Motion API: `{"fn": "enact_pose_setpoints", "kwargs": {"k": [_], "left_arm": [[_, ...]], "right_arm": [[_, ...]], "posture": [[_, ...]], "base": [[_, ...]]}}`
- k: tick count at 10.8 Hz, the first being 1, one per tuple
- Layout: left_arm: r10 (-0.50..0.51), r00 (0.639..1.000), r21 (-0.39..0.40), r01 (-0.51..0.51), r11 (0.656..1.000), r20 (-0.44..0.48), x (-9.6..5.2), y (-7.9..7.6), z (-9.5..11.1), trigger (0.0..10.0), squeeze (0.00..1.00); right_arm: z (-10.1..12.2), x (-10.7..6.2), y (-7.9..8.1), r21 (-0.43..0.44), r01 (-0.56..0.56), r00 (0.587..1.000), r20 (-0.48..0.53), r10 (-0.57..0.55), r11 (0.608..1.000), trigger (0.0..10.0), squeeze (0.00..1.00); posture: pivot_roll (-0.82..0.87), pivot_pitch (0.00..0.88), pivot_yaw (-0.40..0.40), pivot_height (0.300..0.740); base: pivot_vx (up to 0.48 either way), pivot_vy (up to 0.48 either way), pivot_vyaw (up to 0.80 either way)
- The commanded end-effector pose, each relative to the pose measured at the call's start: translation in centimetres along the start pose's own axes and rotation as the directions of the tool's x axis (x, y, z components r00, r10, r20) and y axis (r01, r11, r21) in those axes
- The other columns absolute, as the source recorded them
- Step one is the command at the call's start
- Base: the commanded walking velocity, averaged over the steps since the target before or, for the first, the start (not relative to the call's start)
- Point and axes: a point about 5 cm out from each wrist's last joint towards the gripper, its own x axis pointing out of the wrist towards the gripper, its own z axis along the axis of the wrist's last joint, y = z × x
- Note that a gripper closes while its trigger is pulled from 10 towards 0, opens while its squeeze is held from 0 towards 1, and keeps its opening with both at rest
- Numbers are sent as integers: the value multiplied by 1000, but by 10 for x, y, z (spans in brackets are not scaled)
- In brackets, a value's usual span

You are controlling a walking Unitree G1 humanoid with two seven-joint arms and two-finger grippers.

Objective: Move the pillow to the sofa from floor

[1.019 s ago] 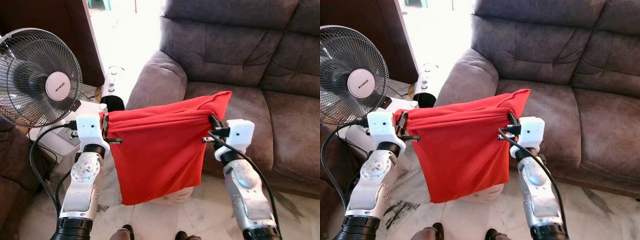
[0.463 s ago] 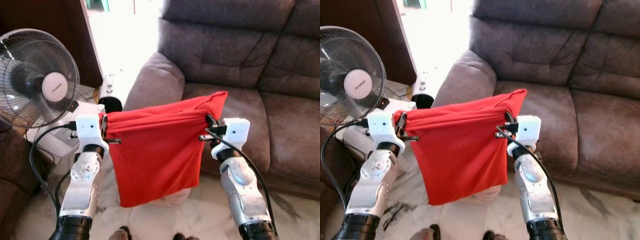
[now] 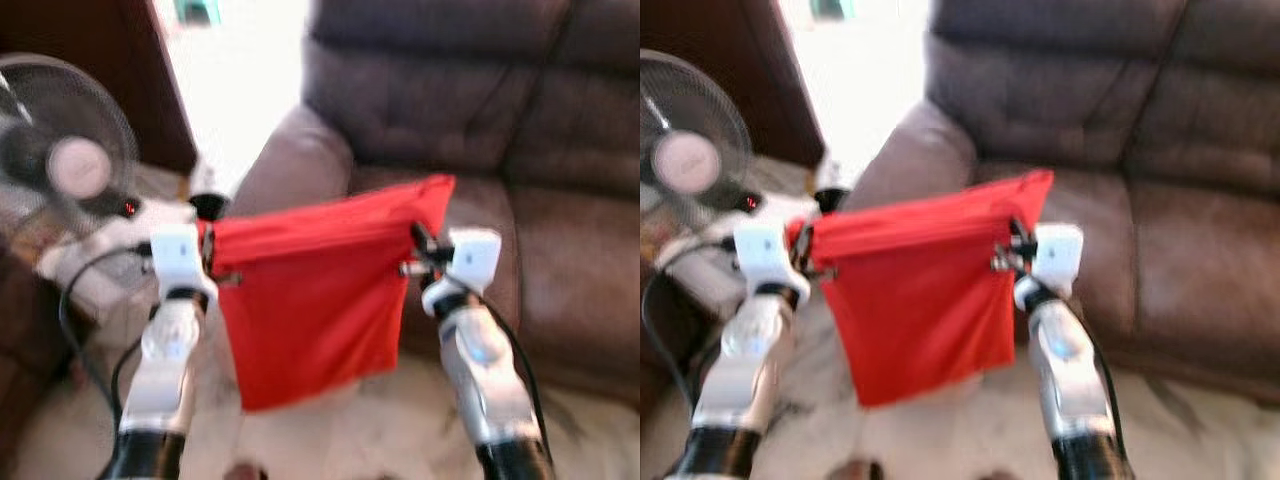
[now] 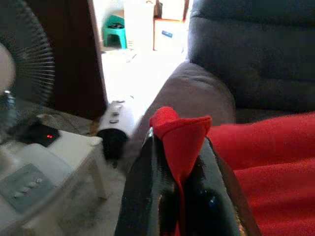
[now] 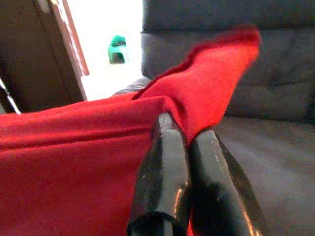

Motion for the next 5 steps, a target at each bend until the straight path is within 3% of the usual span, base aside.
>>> {"fn": "enact_pose_setpoints", "kwargs": {"k": [1,5], "left_arm": [[71,995,11,-72,997,72,1,19,14,10000,0],[76,994,8,-77,997,75,2,21,15,10000,0]], "right_arm": [[23,2,-17,15,89,990,111,-90,996,10000,0],[26,6,-17,12,81,990,116,-81,997,10000,0]], "posture": [[78,119,-20,740],[76,112,-24,740]], "base": [[0,-266,0],[0,-268,0]]}}
